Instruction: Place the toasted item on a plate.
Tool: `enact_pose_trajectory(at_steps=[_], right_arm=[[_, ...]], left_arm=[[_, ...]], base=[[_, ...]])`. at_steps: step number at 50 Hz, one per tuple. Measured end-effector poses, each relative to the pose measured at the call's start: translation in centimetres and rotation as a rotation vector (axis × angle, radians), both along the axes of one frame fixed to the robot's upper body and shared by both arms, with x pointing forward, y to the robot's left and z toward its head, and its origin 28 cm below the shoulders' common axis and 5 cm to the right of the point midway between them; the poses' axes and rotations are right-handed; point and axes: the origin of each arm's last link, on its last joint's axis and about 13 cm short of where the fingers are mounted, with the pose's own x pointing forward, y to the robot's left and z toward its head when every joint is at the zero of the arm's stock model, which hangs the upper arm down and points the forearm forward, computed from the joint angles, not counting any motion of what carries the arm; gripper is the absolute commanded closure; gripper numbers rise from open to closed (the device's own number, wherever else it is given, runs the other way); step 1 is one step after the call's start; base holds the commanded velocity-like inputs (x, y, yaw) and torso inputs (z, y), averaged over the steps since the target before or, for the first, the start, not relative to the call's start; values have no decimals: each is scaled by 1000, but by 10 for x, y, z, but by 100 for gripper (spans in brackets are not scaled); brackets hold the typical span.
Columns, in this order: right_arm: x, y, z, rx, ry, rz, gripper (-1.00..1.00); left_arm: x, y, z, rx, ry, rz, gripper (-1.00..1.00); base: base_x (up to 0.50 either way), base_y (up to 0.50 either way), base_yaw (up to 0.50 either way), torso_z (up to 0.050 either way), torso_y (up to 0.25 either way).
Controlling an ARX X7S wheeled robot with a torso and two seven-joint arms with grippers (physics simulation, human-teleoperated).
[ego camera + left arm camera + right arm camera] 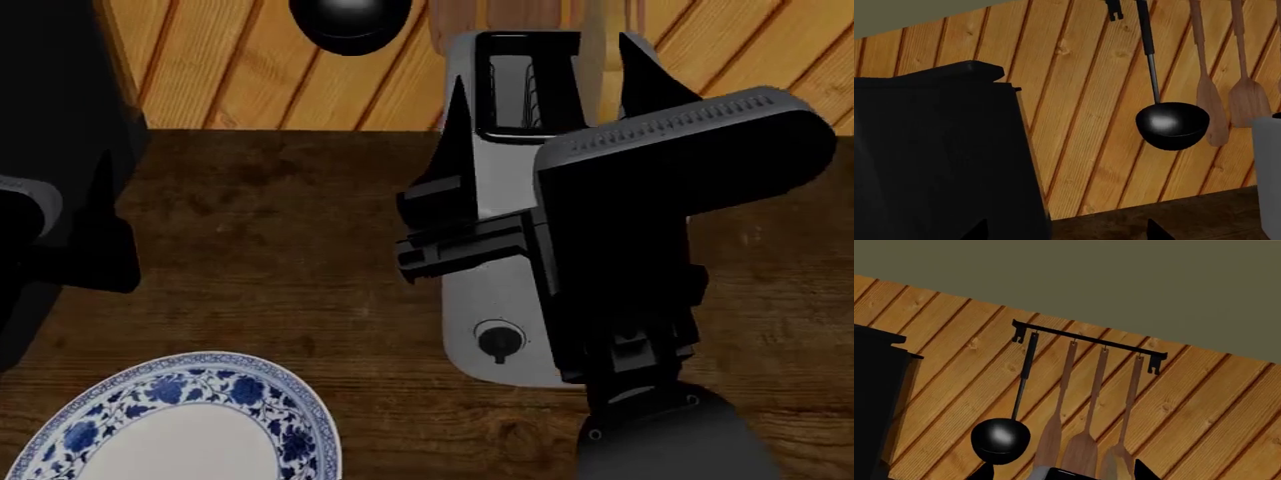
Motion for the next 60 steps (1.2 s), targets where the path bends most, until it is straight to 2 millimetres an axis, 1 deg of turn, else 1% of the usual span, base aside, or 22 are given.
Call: enact_pose_trajectory(at_steps=[8,12,20,26,38,43,52,60], right_arm=[[-1,0,0,-1,-1,0,-100],[-1,0,1,10,-1,-5,-100],[-1,0,9,23,19,-37,-100],[3,0,18,28,84,-74,-100],[24,-6,50,59,223,-145,-100],[36,-10,60,71,265,-161,-100],[58,-15,71,88,330,-185,-100],[75,-19,74,110,389,-203,-100]], left_arm=[[-1,1,-1,0,0,4,-100],[-1,1,0,1,-1,6,-100],[-1,1,1,0,-3,6,-100],[-2,2,2,1,-4,10,-100],[-5,4,2,-2,-8,17,-100],[-6,5,3,-3,-11,21,-100],[-8,7,4,-6,-15,25,-100],[-9,7,4,-6,-15,26,-100]], base=[[268,72,0,0,0],[0,0,0,0,3],[0,0,0,0,0],[0,0,0,0,0],[0,0,0,0,0],[0,0,0,0,0],[0,0,0,0,0],[0,0,0,0,0]])
